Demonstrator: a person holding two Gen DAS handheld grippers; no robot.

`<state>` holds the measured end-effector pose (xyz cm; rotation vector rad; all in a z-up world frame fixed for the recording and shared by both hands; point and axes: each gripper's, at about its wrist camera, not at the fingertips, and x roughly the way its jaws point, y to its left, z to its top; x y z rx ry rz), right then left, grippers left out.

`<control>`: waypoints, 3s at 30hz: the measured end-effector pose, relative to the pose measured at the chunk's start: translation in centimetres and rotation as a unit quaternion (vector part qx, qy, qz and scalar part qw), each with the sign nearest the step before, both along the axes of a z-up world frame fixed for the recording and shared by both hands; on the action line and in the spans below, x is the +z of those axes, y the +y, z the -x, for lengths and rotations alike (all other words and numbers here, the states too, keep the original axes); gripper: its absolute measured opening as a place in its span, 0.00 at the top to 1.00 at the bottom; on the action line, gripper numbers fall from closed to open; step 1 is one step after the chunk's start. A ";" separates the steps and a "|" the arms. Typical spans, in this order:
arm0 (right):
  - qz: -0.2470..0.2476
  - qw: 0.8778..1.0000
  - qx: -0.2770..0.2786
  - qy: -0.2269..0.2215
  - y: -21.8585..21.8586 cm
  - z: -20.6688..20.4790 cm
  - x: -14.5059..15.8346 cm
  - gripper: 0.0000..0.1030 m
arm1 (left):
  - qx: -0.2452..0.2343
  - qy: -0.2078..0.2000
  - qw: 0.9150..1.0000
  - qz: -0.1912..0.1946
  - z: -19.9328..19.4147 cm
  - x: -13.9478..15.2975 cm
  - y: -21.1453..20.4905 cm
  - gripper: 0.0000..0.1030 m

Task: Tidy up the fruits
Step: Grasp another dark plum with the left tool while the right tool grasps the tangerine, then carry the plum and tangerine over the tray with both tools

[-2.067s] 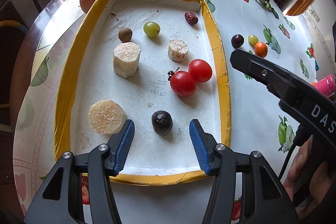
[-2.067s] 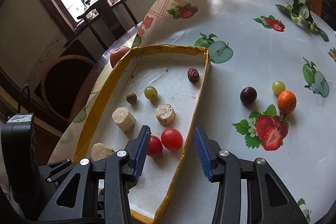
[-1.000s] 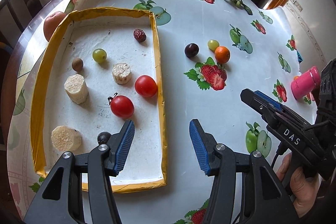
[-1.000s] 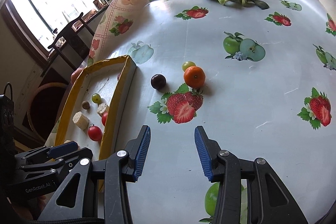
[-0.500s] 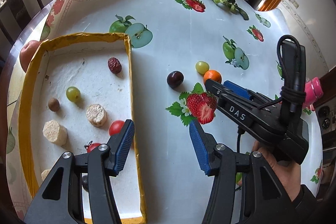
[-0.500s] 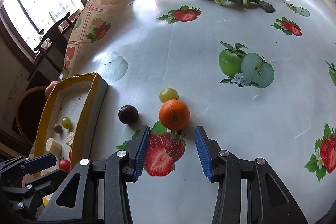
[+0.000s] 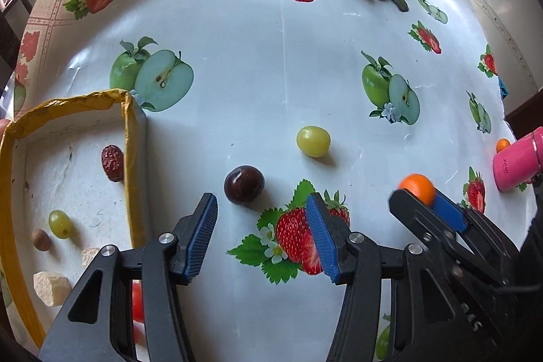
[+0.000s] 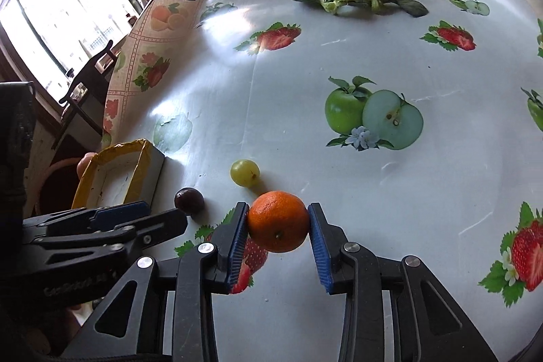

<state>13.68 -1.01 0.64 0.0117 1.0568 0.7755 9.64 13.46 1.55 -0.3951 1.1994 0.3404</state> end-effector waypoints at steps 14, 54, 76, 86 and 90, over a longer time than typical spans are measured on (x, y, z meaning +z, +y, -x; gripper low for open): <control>-0.030 0.999 -0.040 0.014 -4.9 2.8 2.3 0.65 | 0.001 -0.003 1.000 -0.012 1.2 -0.6 0.8 0.80; -0.035 0.997 0.058 -0.028 0.4 12.7 7.4 0.65 | 0.064 -0.065 0.996 -0.023 14.5 7.0 2.6 0.80; -0.039 0.994 0.101 -0.034 6.2 13.8 7.9 0.65 | 0.104 -0.062 0.992 -0.025 16.8 6.7 7.3 0.80; -0.042 0.992 0.112 -0.040 8.6 13.1 8.5 0.65 | 0.113 -0.058 0.992 -0.028 16.6 6.5 8.9 0.80; -0.041 0.991 0.120 -0.042 9.8 12.7 8.4 0.65 | 0.117 -0.056 0.991 -0.027 16.3 6.4 9.7 0.80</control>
